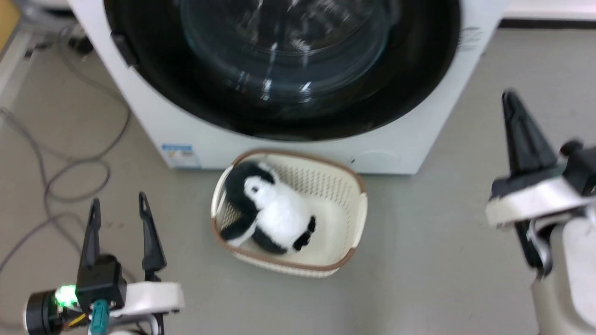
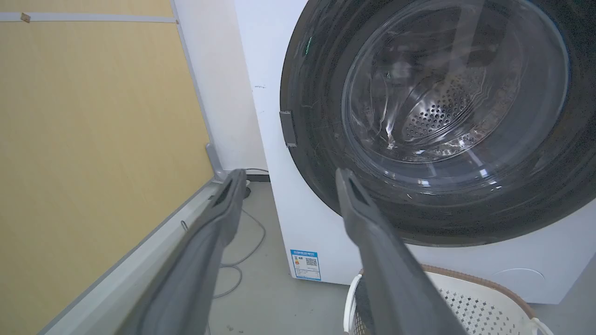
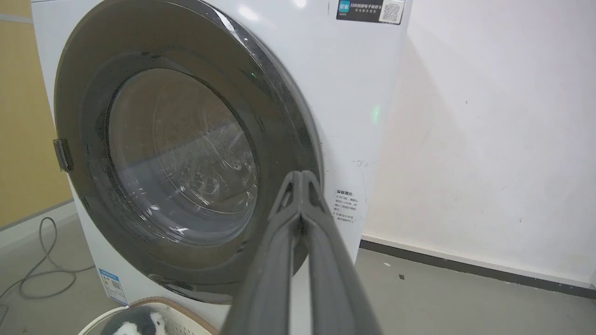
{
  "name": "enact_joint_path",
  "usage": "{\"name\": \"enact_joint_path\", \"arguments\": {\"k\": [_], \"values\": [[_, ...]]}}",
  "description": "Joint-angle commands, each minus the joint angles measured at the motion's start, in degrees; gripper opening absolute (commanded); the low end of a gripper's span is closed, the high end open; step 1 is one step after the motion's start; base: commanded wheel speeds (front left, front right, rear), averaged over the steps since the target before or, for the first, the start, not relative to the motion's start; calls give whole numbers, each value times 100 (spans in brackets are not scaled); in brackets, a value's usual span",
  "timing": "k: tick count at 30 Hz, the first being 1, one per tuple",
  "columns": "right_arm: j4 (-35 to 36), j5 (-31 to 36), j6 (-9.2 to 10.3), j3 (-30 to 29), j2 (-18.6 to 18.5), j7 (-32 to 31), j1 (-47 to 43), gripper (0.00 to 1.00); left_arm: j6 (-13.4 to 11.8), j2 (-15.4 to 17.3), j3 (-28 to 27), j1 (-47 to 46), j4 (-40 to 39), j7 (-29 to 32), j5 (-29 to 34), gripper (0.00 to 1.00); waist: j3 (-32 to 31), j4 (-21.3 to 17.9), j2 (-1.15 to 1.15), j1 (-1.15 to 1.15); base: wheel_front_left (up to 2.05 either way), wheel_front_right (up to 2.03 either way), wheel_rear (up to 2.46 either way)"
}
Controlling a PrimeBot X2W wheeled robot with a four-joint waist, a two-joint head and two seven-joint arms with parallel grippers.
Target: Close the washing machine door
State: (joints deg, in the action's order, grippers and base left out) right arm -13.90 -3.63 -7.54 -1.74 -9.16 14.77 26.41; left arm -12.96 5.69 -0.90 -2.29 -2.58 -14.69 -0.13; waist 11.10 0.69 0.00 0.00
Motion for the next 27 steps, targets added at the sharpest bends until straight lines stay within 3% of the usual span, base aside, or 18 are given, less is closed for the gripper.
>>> {"name": "enact_joint_path", "arguments": {"k": [1,5,6,7,8,14,24,25,27], "values": [[62,-40,5,-19,61,23,-200,0,-20,28,-14,118,36,-30,21,100,-357,-322,0,0,0,0,0],[185,-161,5,53,204,23,-702,0,-25,44,7,334,107,-30,12,100,-645,-521,0,0,0,0,0],[193,-254,5,77,248,23,-819,24,-21,46,15,384,118,-30,7,100,-707,-558,0,0,0,0,0],[187,-322,5,124,278,23,-932,71,-26,48,13,434,127,-30,2,100,-768,-599,0,0,0,0,0],[207,-342,5,170,294,23,-1030,100,-32,48,9,486,127,-30,-6,100,-817,-636,0,0,0,0,0],[260,-598,5,215,470,23,-1672,100,7,1,57,768,162,-30,-67,100,-1047,-713,0,0,0,0,0],[468,-452,5,235,605,23,-2328,100,92,-42,30,921,211,-30,-171,100,-1136,-702,0,0,0,0,0],[491,-426,5,226,610,23,-2339,0,108,-48,11,926,198,-30,-192,0,-1136,-700,0,0,0,0,0],[450,-454,0,230,576,-3,-2262,0,99,-43,23,844,211,3,-178,0,-1138,-701,0,0,0,0,0]]}}
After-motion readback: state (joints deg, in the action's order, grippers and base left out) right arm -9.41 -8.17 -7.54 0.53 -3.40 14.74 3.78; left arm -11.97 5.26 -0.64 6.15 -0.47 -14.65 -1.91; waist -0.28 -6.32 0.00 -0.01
